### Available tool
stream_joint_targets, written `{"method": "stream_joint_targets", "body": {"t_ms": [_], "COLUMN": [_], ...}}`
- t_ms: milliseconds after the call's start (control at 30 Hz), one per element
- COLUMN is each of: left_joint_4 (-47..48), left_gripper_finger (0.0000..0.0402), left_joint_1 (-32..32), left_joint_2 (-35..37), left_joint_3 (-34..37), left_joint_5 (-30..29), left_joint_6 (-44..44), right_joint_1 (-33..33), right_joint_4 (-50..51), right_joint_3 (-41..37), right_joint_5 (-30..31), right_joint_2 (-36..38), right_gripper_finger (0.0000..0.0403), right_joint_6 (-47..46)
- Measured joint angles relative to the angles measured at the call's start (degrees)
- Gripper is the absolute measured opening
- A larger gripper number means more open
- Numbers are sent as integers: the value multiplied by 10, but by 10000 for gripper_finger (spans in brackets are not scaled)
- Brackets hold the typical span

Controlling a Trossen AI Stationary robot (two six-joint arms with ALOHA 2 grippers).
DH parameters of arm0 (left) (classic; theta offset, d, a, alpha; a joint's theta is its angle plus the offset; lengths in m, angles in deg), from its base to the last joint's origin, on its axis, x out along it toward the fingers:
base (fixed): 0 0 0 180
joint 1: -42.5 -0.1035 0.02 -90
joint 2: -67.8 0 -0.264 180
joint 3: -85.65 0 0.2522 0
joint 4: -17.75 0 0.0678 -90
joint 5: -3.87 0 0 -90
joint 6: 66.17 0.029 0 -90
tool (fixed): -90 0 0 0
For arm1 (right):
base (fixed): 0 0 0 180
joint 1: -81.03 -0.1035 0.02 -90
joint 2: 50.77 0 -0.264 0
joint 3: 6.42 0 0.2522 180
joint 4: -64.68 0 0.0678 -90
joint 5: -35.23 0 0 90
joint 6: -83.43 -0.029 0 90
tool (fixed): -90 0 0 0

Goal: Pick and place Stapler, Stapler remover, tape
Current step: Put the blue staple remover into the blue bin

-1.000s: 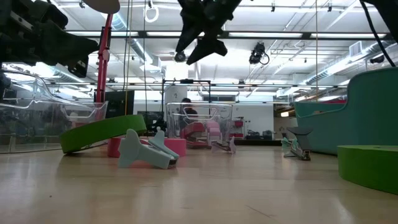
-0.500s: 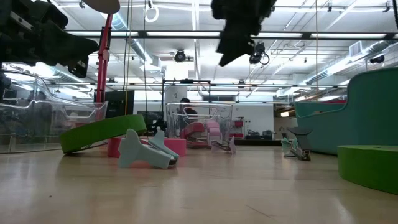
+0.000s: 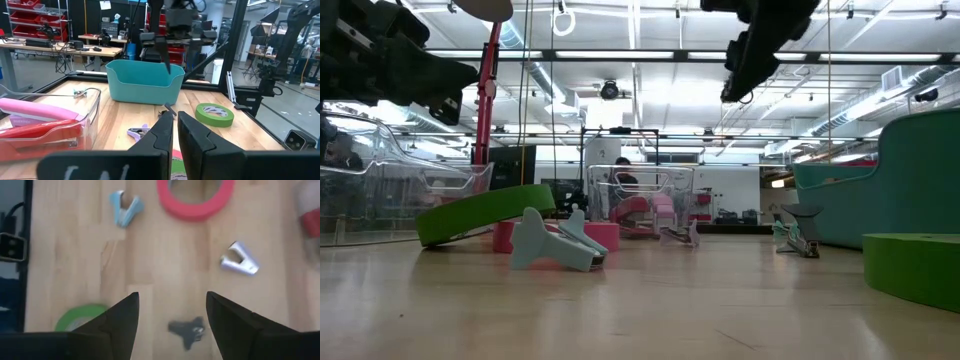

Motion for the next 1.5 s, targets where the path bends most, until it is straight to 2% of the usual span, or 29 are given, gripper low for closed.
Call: {"method": "stream_joint_targets", "body": {"t_ms": [67, 267, 400, 600, 833, 967, 1200, 1500], "left_joint_4": [0, 0, 0, 0, 0, 1, 1, 1], "left_gripper_finger": [30, 30, 30, 30, 30, 30, 30, 30], "left_joint_1": [0, 0, 0, 0, 0, 0, 0, 0], "left_joint_2": [0, 0, 0, 0, 0, 0, 0, 0], "left_joint_3": [0, 0, 0, 0, 0, 0, 0, 0], "left_joint_5": [0, 0, 0, 0, 0, 0, 0, 0], "left_joint_6": [0, 0, 0, 0, 0, 0, 0, 0], "right_joint_1": [-13, -38, -44, -33, -6, 0, -12, -6], "right_joint_4": [2, 32, 65, 114, 114, 114, 108, 105], "right_joint_3": [0, 0, 0, 0, 0, 1, -7, -57], "right_joint_5": [-1, -58, -63, -110, -107, -67, -24, -44], "right_joint_2": [0, 0, -1, -1, -3, -25, -39, -37], "right_gripper_finger": [231, 245, 262, 265, 254, 251, 251, 251], "right_joint_6": [-14, -44, 29, 122, 216, 254, 151, 47]}}
